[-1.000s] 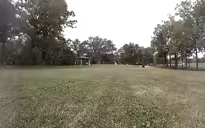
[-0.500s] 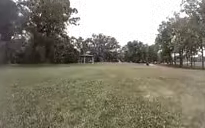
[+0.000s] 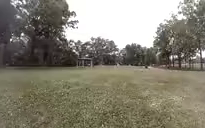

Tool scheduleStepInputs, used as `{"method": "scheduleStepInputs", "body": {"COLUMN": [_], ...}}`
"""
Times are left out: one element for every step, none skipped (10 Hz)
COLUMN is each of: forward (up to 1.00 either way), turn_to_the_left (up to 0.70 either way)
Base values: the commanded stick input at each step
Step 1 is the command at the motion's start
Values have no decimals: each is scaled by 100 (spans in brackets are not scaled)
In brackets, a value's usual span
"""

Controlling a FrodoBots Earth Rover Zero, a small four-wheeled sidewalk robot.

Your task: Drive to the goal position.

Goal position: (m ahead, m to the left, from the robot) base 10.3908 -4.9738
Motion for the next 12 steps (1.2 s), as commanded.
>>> {"method": "scheduleStepInputs", "body": {"forward": [70,70,70,70,70,70,70,70,70,70,70,70], "turn_to_the_left": [0,0,0,0,0,0,0,0,0,0,0,0]}}
